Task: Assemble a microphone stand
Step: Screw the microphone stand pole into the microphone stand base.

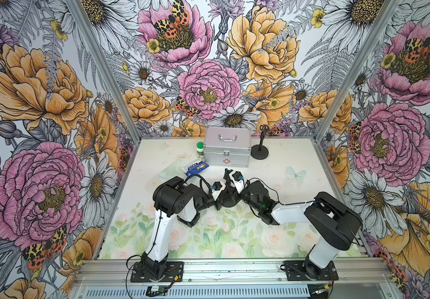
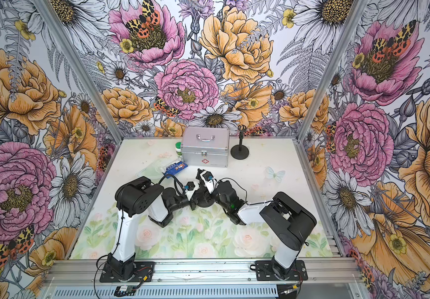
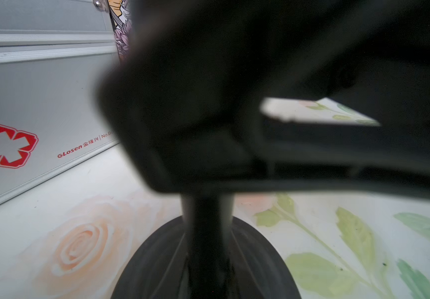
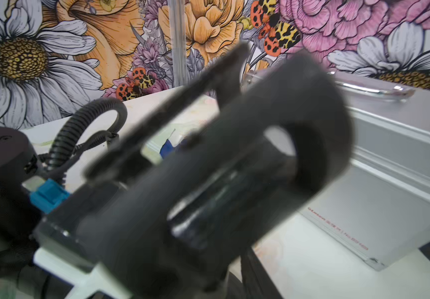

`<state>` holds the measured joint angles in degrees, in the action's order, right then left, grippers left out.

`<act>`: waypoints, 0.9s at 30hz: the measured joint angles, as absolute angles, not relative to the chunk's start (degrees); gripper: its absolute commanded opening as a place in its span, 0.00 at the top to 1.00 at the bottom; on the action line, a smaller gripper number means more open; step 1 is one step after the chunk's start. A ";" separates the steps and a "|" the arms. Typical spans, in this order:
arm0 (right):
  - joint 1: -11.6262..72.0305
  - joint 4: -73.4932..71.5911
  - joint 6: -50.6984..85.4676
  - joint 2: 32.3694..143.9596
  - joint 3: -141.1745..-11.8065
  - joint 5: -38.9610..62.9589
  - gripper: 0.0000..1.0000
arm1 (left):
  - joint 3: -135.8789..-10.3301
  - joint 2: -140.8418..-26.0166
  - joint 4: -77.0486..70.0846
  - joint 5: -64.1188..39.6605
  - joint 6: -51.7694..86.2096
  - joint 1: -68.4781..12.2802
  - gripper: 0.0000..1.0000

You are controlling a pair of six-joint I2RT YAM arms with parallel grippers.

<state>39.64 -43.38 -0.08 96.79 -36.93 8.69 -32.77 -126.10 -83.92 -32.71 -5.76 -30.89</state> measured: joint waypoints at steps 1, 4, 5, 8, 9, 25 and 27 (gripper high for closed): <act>37.43 -40.91 -1.87 96.31 -37.04 13.80 0.57 | -32.77 -126.08 -83.90 -32.71 -5.85 -30.89 0.78; 31.35 -30.57 -9.72 94.45 -39.00 28.12 0.56 | -32.77 -126.10 -83.90 -32.71 -5.96 -30.94 0.78; 30.06 -27.18 -12.25 94.08 -40.18 31.42 0.56 | -32.77 -126.10 -83.90 -32.71 -5.96 -30.94 0.78; 27.88 -17.85 -19.62 93.91 -45.19 39.57 0.56 | -32.77 -126.08 -83.90 -32.69 -5.96 -30.94 0.78; 27.44 -14.81 -22.02 94.02 -47.31 41.89 0.56 | -32.75 -126.08 -83.90 -32.69 -5.98 -30.94 0.78; 28.12 -7.42 -24.14 99.29 -58.41 48.73 1.00 | -32.62 -126.08 -83.92 -32.42 -6.09 -30.94 0.79; 30.68 -16.38 -15.88 95.98 -52.07 38.96 1.00 | -32.69 -126.08 -83.92 -32.45 -5.89 -30.94 0.79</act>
<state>30.68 -16.38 -15.88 95.98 -52.07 38.96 -32.69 -126.08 -83.92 -32.45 -5.89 -30.94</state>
